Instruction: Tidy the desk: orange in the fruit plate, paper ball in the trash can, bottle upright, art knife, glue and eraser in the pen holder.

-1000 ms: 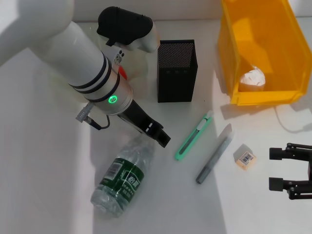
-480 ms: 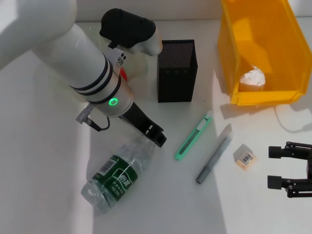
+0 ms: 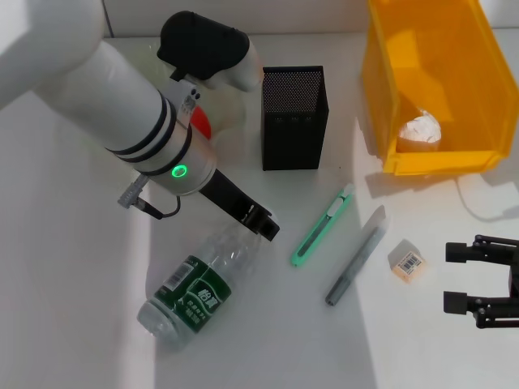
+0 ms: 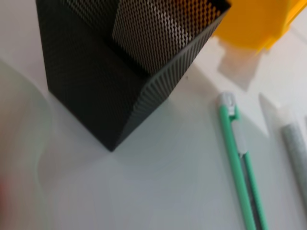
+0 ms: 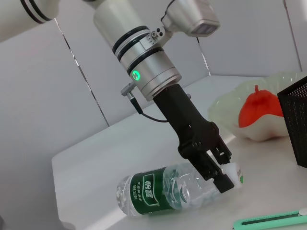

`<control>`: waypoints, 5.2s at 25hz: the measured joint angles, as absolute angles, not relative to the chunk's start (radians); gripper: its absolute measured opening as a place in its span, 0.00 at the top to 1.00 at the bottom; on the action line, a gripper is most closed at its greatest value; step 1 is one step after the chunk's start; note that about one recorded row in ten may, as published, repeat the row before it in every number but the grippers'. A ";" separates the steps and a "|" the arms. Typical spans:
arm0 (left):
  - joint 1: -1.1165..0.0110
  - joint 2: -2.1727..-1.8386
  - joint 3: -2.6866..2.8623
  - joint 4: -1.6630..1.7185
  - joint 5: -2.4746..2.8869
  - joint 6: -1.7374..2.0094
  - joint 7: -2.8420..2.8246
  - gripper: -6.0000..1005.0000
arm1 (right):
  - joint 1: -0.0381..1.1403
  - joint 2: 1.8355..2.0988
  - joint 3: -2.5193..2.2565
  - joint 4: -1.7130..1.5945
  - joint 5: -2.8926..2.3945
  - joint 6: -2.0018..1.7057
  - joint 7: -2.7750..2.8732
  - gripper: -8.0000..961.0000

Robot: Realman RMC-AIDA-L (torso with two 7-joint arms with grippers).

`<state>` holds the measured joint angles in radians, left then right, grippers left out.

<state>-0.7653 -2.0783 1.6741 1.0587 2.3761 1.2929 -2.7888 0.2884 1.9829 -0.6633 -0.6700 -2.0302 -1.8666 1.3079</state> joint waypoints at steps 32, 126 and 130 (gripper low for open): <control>-0.275 -2.063 0.900 0.909 1.614 1.672 -1.556 0.57 | 0.370 2.035 -0.581 -0.543 -2.026 -1.870 1.289 0.16; -0.295 -2.052 0.794 0.617 1.949 1.845 -1.219 0.14 | 0.557 1.970 -0.584 -0.972 -2.031 -2.036 1.882 0.16; -0.294 -2.057 0.795 0.616 1.951 1.836 -1.218 0.14 | 0.602 1.969 -0.735 -1.248 -2.099 -2.089 2.140 0.16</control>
<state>-0.2945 -2.0575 0.7946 0.6164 1.9511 1.8361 -1.2180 0.6015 1.9693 -0.7347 -1.2485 -2.0987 -2.0889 2.1401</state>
